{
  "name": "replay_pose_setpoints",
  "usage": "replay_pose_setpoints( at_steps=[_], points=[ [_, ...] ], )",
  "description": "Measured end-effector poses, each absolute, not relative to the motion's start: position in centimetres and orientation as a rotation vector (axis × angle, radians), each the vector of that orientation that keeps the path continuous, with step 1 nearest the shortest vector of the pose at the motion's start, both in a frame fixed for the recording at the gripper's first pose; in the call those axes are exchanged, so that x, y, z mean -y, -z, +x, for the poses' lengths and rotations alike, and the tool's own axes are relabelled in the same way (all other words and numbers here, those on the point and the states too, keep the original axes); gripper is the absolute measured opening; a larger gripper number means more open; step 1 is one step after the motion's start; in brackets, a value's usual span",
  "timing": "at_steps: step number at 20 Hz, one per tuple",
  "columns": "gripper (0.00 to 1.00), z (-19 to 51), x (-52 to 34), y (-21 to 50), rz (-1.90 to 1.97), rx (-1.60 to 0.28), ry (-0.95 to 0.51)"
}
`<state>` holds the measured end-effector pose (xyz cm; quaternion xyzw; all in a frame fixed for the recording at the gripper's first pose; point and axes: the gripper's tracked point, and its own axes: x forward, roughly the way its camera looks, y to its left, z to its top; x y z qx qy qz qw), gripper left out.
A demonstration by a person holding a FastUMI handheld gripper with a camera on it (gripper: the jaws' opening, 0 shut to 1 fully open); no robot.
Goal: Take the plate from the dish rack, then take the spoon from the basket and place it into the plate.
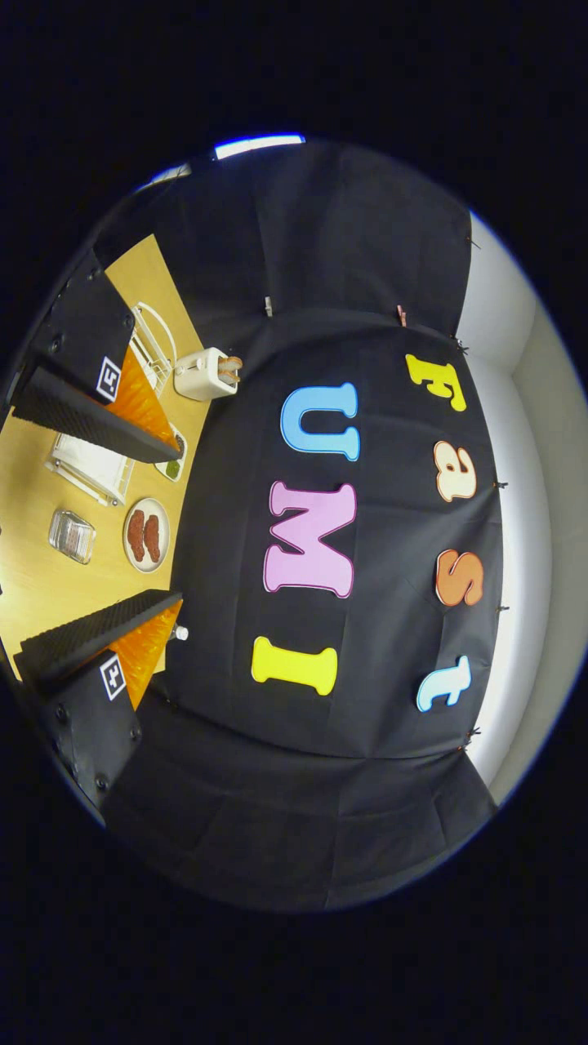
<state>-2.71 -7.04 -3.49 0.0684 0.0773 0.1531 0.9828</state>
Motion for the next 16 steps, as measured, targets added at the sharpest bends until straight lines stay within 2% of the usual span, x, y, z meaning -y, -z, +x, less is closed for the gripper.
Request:
replay_pose_setpoints(
  at_steps=[16],
  points=[
    [0.95,-1.6,10.7,5.1,0.173,-0.134,-0.368]
  ],
)
